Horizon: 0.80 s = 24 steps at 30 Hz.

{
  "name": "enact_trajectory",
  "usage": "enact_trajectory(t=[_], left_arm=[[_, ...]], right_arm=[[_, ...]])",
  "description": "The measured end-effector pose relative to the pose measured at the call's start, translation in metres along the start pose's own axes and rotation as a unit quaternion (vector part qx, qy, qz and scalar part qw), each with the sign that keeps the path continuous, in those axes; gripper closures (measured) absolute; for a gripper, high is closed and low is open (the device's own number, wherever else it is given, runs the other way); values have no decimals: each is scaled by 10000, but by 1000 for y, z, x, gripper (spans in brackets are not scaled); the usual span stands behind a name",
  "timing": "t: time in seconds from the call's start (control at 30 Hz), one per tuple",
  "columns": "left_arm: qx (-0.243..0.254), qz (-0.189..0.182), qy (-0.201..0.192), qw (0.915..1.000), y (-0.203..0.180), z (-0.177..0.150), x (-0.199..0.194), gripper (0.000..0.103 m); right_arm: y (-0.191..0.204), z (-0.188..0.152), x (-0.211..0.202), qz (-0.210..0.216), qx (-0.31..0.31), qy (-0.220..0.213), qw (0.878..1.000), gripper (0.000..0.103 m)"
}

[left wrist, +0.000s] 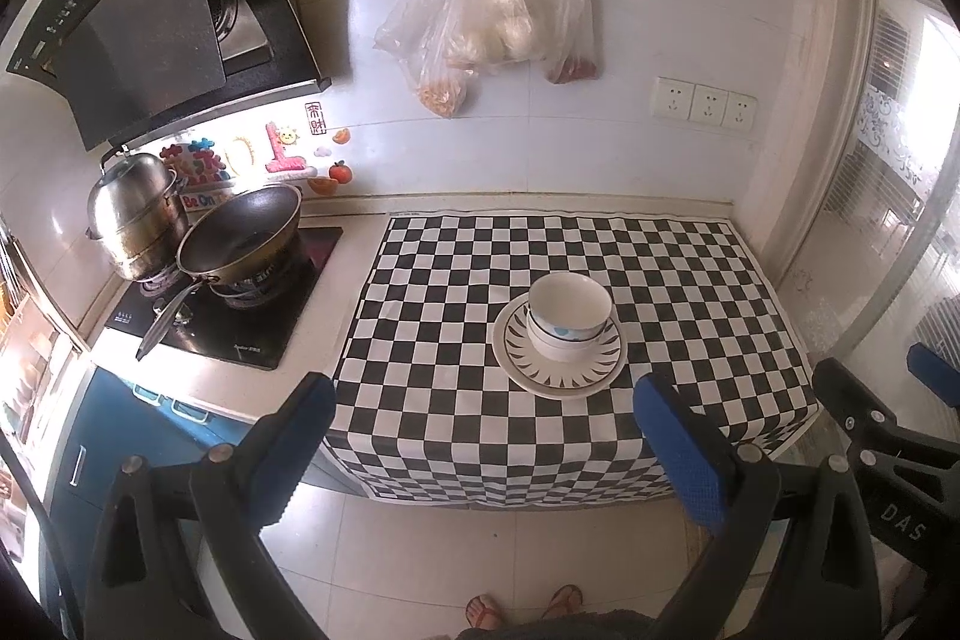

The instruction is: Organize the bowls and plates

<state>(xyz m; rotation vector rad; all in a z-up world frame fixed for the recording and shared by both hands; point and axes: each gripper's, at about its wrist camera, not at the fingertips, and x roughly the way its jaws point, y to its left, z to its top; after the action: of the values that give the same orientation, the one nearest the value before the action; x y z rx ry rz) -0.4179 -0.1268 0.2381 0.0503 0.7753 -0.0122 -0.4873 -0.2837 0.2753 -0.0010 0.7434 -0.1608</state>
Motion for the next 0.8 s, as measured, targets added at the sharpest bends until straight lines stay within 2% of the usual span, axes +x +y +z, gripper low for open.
enact_trajectory(t=[0.8], left_arm=[[27,-17,59,10000,8,-3,3,1]], right_arm=[[-4,2,2,-27,31,-50,10000,0]])
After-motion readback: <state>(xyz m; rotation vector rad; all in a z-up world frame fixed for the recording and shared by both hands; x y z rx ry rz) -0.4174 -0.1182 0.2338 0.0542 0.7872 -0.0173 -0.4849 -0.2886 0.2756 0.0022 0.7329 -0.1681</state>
